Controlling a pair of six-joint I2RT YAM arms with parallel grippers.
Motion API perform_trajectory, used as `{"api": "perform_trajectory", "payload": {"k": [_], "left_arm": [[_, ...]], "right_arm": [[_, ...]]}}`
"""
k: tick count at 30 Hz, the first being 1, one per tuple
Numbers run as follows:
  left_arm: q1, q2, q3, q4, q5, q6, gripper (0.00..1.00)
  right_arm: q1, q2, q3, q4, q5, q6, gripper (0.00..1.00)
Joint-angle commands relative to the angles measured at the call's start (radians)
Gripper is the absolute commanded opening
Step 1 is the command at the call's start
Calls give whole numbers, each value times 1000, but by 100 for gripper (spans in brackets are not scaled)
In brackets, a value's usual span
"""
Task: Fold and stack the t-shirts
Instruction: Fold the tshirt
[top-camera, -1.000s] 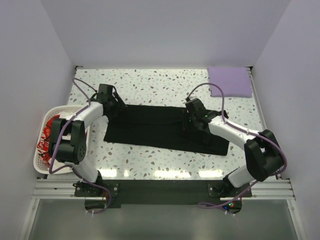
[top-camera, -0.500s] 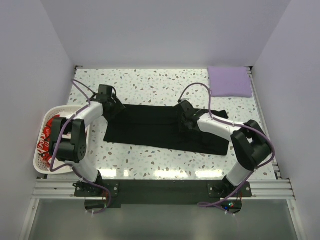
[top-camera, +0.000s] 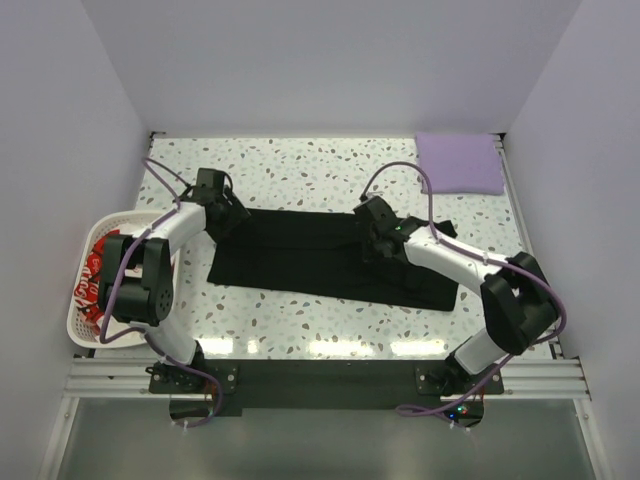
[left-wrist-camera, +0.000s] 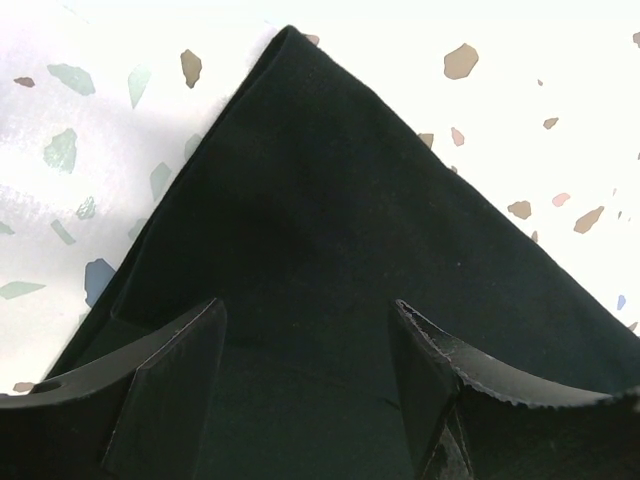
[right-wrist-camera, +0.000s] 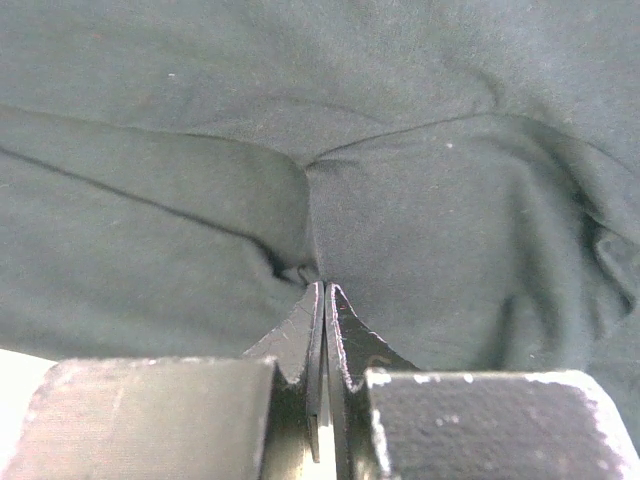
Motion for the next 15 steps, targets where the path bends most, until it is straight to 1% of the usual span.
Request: {"api": "perform_trajectory", "payload": {"k": [1, 5, 15], "left_arm": [[11, 9, 47, 5, -20, -10, 70], [13, 10, 50, 5, -17, -10, 70], [13, 15, 56, 9, -6, -5, 70]], "right_arm": [[9, -73, 31, -39, -28, -17, 0], [17, -68, 23, -45, -69, -20, 0], [43, 41, -10, 39, -143, 7, 0]]}}
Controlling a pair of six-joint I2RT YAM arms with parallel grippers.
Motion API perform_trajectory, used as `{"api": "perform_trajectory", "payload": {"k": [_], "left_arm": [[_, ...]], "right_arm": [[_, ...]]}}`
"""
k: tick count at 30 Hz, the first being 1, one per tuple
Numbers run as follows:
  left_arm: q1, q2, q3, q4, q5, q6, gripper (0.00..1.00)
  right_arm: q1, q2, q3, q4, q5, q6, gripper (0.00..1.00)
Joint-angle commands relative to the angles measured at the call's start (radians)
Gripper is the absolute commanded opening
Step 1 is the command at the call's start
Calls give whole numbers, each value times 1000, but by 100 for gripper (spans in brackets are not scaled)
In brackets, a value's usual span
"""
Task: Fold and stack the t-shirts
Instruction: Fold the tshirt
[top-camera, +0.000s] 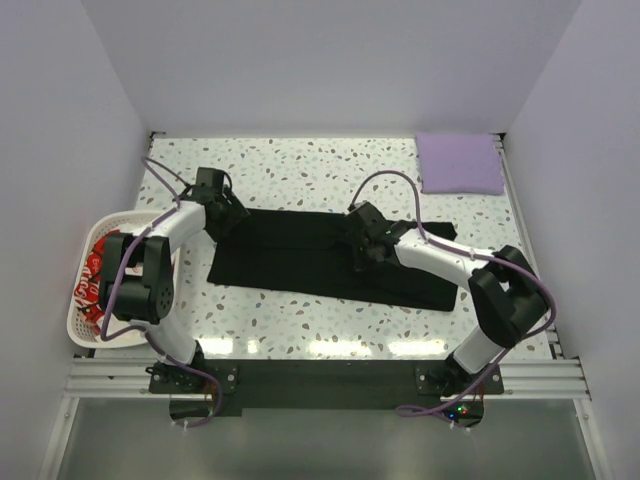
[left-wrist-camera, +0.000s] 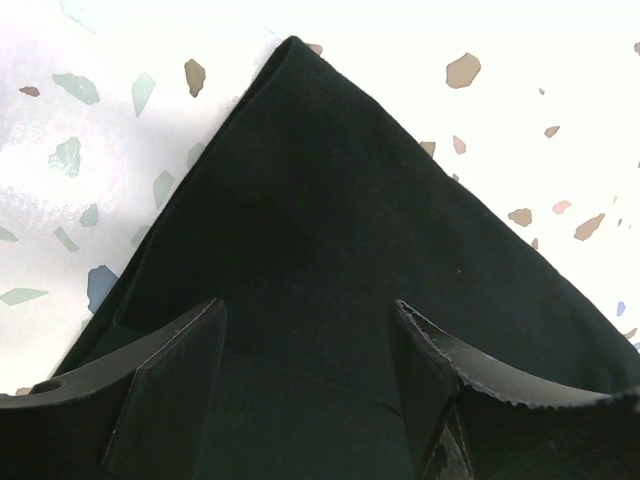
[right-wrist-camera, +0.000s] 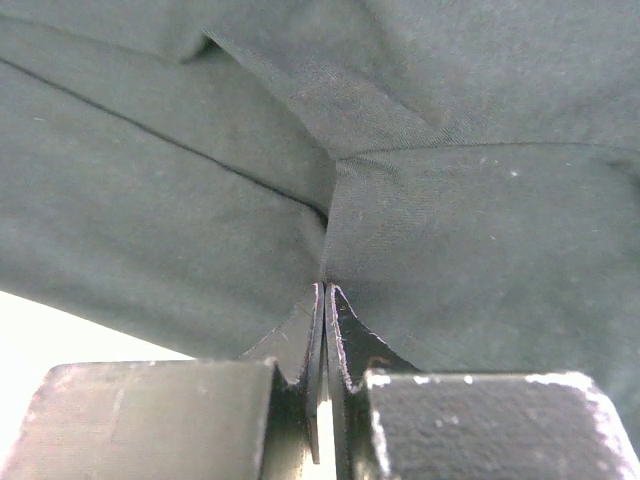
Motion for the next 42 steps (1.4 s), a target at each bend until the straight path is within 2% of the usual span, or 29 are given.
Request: {"api": "perform_trajectory", "payload": {"k": [1, 2, 5, 7, 9, 10, 14, 17, 21, 24, 27, 34, 42], "left_arm": [[7, 7, 42, 16, 1, -4, 70], [7, 7, 43, 18, 4, -1, 70], [7, 7, 46, 24, 18, 18, 70], [5, -2, 43, 28, 33, 27, 71], [5, -18, 37, 41, 47, 44, 70], [5, -24, 34, 44, 61, 48, 70], [-27, -57, 35, 33, 54, 87, 70], [-100, -84, 29, 21, 3, 111, 68], [-194, -79, 9, 31, -32, 127, 58], [-222, -61, 8, 36, -57, 134, 53], [-223, -41, 23, 27, -61, 143, 53], [-234, 34, 58, -54, -175, 151, 51], [-268, 19, -152, 4, -209, 58, 49]], "right_arm": [[6, 45, -4, 48, -53, 12, 0], [6, 52, -4, 57, -56, 16, 2], [5, 47, 2, 56, -44, 26, 15], [5, 29, 8, 48, -12, 32, 31], [3, -20, 11, 33, 16, 36, 39], [3, -45, 7, 31, 40, 47, 46], [-32, -164, -25, 41, 91, 87, 55], [-95, -217, -71, 60, 84, 115, 55], [-230, -240, -182, 148, -62, 145, 55], [-314, -225, -229, 185, -108, 157, 54], [-382, -203, -277, 240, -162, 177, 54], [-411, -113, -311, 269, -165, 204, 54], [-411, 5, -271, 292, -160, 181, 54]]}}
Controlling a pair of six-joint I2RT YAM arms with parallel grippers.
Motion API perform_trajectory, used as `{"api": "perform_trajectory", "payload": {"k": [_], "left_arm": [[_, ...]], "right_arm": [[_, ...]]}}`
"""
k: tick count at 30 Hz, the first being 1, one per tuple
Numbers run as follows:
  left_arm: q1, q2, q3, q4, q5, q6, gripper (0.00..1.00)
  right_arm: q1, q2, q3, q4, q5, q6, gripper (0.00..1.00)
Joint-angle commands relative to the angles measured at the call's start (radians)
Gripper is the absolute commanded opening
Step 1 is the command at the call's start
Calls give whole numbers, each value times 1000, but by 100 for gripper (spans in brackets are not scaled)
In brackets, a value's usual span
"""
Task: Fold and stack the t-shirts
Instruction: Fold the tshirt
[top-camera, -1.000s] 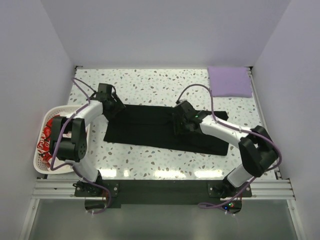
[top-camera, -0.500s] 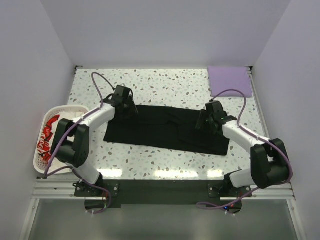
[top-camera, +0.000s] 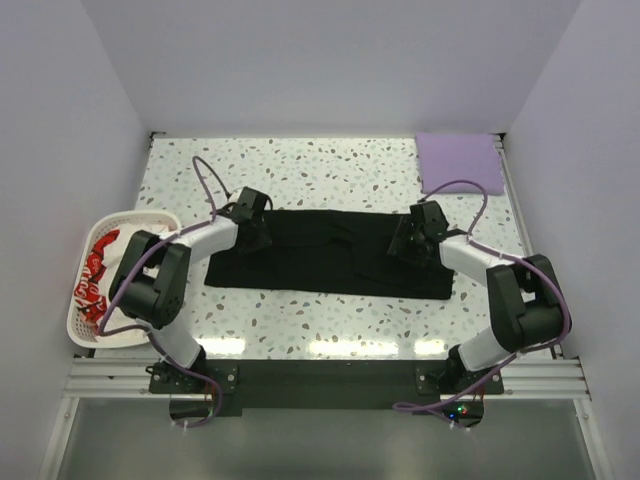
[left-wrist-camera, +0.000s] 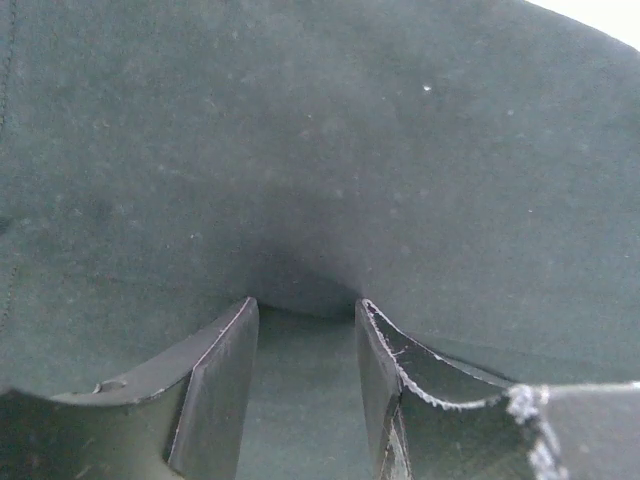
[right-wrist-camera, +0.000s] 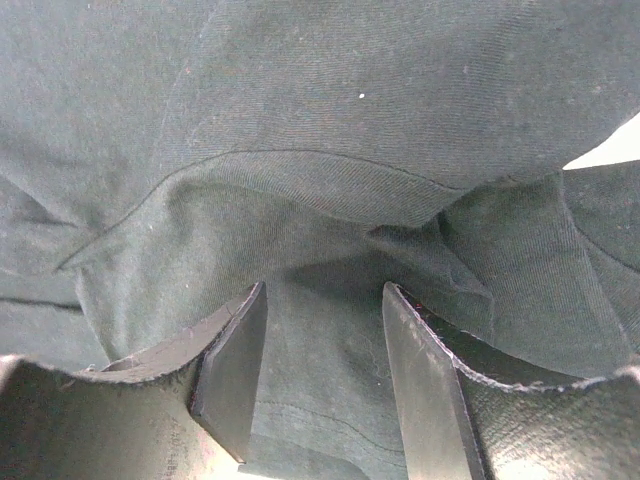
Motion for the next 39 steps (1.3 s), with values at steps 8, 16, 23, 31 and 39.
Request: {"api": "perform_trajectory", "payload": {"k": [8, 16, 23, 31, 39], "left_arm": [[-75, -142, -247, -15, -52, -127, 49], [-242, -322, -381, -68, 3, -223, 49], [-416, -352, -393, -62, 57, -322, 49], [-460, -240, -306, 48, 137, -335, 49], [-462, -76, -125, 138, 262, -341, 49]], "right_arm": [[14, 177, 95, -12, -10, -39, 54], [129, 388, 425, -173, 39, -131, 55], [175, 655, 787, -376, 58, -240, 56], [175, 971, 1334, -559, 108, -402, 57], [172, 1168, 1660, -540, 145, -571, 68]]}}
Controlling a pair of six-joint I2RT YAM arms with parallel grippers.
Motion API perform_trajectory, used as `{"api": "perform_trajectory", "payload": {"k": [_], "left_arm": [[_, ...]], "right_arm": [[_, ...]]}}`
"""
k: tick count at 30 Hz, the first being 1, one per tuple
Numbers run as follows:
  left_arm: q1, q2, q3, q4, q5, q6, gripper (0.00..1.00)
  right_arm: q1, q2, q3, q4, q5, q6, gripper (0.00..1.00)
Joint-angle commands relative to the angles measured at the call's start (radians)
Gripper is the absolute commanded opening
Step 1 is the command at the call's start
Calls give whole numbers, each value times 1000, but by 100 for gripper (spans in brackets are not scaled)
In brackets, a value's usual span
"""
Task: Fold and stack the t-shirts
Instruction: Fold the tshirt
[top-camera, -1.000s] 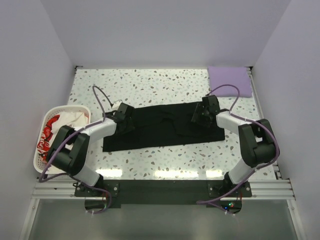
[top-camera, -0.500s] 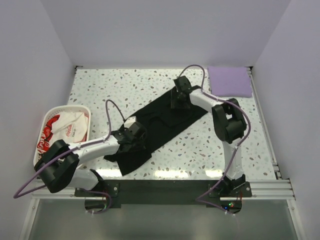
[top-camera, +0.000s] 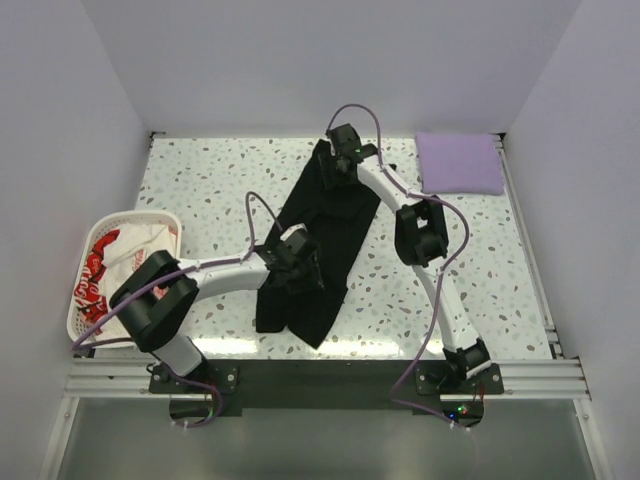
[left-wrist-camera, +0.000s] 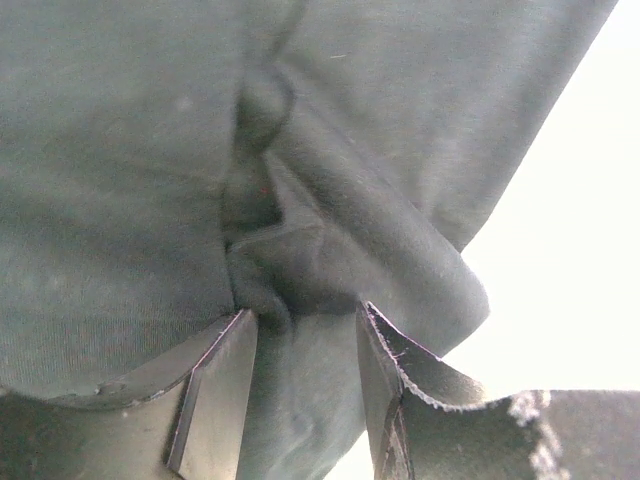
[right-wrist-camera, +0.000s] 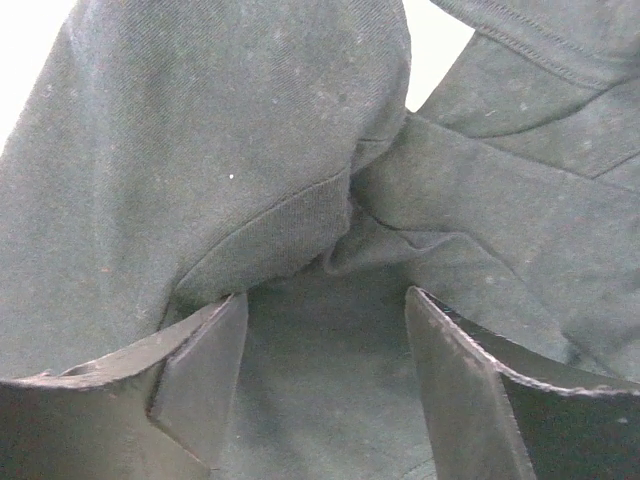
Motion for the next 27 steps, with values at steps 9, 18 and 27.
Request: {"api": "perform_trajectory", "payload": {"k": [9, 18, 27], "left_arm": [[-7, 36, 111, 23, 119, 16, 56], [-16, -150, -92, -70, 79, 168, 56], [-47, -210, -234, -168, 9, 145, 42]], "right_arm": [[-9, -50, 31, 67, 45, -195, 91], [-18, -305, -137, 6, 14, -79, 95], [-24, -497, -562, 167, -96, 81, 82]]}}
